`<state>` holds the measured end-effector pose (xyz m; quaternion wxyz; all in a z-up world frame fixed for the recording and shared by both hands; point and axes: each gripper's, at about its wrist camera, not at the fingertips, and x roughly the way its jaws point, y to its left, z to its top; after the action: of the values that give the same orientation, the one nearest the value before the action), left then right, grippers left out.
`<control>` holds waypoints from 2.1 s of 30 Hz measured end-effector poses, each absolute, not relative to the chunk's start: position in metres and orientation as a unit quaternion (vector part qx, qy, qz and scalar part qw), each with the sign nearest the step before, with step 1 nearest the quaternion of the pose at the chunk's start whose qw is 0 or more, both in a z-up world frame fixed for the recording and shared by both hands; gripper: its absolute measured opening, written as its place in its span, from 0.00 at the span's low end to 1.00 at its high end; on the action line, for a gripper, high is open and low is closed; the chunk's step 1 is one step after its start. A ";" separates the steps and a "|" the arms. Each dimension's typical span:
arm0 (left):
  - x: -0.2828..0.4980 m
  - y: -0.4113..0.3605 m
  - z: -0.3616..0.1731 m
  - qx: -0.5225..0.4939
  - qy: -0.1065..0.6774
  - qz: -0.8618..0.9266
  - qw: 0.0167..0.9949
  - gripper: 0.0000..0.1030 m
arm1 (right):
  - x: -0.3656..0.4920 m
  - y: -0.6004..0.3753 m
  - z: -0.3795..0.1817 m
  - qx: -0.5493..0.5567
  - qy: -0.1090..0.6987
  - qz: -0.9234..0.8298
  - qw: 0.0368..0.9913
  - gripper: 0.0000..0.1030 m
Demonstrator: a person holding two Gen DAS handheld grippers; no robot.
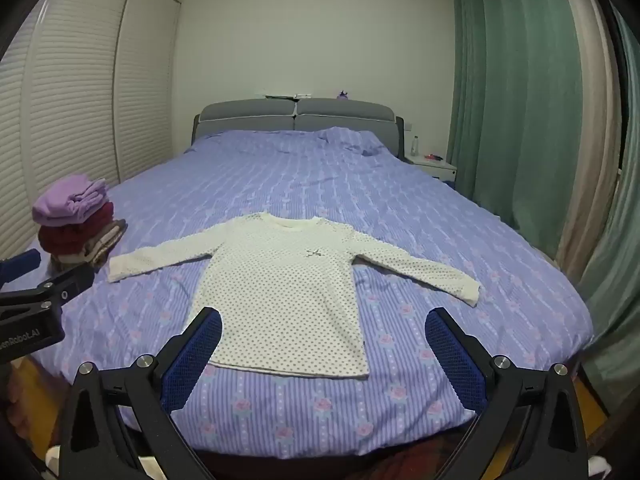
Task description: Fold small clothes
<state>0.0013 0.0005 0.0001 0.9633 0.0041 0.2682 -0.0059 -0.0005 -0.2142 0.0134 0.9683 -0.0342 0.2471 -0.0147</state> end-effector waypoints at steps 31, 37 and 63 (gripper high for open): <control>-0.004 -0.002 0.006 0.009 0.257 -0.015 0.966 1.00 | -0.002 -0.215 0.014 -0.027 0.246 -0.006 0.969 0.99; -0.003 -0.004 0.006 0.011 0.255 -0.016 0.967 1.00 | -0.002 -0.214 0.014 -0.027 0.246 -0.007 0.969 0.99; -0.006 -0.006 0.006 0.013 0.251 -0.023 0.968 1.00 | -0.002 -0.215 0.015 -0.024 0.244 -0.005 0.970 0.99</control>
<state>-0.0055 -0.0059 0.0056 0.9676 0.0129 0.2513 -0.0228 -0.0017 -0.2150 0.0148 0.9695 -0.0241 0.2437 -0.0053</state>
